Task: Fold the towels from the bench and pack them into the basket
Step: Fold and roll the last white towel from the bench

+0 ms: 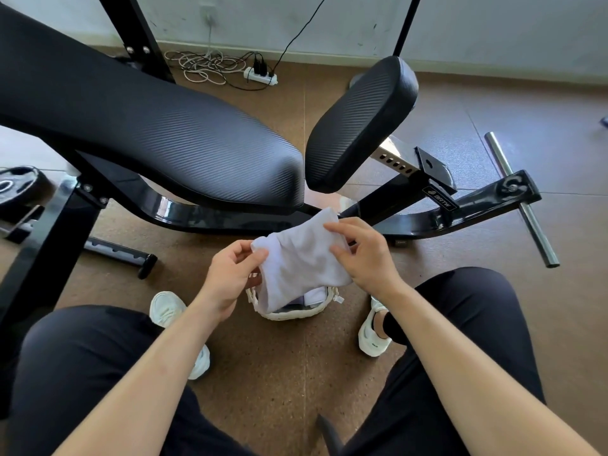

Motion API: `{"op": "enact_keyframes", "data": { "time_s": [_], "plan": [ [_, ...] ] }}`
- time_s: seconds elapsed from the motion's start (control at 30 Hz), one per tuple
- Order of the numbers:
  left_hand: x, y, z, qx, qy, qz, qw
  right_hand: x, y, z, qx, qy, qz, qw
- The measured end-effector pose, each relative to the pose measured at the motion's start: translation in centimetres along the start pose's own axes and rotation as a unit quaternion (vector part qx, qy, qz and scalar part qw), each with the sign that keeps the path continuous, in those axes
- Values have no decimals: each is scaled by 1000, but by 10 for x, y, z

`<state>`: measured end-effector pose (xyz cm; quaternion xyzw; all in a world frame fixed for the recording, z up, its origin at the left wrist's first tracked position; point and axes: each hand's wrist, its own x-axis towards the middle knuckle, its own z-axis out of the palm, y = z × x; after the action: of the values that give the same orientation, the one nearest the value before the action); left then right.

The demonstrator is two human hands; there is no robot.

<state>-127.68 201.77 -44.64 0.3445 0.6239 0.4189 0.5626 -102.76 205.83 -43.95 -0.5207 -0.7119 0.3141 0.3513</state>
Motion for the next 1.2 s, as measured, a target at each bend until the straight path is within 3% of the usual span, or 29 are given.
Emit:
{"op": "enact_keyframes", "data": {
  "time_s": [0.4, 0.57, 0.73, 0.83, 0.93, 1.07, 1.2],
  "plan": [
    [-5, 3, 11, 11, -63, 13, 998, -10, -20, 43, 7, -114, -43, 992],
    [-8, 6, 12, -27, -108, 14, 994, -9, -29, 47, -15, -64, -29, 997],
    [-12, 10, 15, -34, -185, 10, 982, -6, -29, 47, 2, -21, 40, 999],
    [-10, 9, 10, 49, -111, 88, 989, -4, -28, 41, 47, -44, 45, 997],
    [-1, 5, -3, 192, 2, 205, 960, 1, -24, 31, 60, -79, 51, 994],
    [7, -1, -15, 343, -18, 266, 901, 8, -15, 13, 72, -101, 49, 991],
    [6, -8, -16, 379, -78, 252, 887, 9, -11, -5, 151, -117, 90, 977]
  ]
}}
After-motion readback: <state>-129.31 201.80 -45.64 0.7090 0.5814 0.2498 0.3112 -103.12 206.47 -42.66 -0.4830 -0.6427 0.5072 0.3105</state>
